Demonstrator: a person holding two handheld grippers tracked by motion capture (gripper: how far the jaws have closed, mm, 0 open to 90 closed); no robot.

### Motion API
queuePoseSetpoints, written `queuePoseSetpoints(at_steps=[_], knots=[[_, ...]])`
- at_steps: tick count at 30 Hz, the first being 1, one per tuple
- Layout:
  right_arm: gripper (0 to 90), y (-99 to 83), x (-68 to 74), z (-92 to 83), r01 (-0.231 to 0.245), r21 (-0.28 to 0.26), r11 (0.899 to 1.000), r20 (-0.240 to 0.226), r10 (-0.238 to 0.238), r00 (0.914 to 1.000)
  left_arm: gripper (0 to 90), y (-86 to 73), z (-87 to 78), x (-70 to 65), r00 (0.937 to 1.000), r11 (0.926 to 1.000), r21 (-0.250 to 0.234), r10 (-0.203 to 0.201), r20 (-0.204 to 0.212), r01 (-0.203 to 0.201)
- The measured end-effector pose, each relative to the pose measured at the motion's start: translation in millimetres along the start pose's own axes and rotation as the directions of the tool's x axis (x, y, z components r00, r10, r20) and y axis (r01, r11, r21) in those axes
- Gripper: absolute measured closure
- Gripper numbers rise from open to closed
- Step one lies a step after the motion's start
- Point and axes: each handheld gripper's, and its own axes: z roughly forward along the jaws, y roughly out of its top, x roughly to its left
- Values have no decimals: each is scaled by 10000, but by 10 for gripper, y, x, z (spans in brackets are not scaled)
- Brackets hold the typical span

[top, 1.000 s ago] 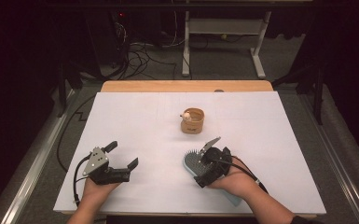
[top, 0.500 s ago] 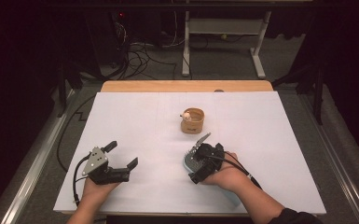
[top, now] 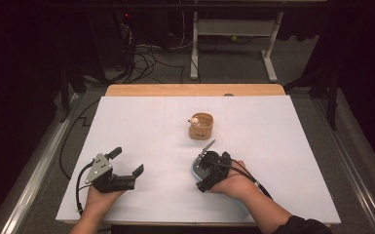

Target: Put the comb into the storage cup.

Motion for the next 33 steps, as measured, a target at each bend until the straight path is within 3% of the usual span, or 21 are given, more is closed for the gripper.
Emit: queuePoseSetpoints(at_steps=[14, 21, 33], knots=[[98, 1, -9, 3, -54, -79, 10000, -200, 52, 9998, 3, -3, 0, -1, 10000, 10000, 19, 13, -3, -13], [157, 3, -35, -12, -323, -128, 9994, -170, 321, 9993, 3, -8, 1, -1, 10000, 10000, 72, 31, -10, -31], [153, 16, -29, -4, -294, -15, 9996, -105, 294, 9995, 3, -15, 4, -7, 10000, 10000, 69, -17, -8, 18]])
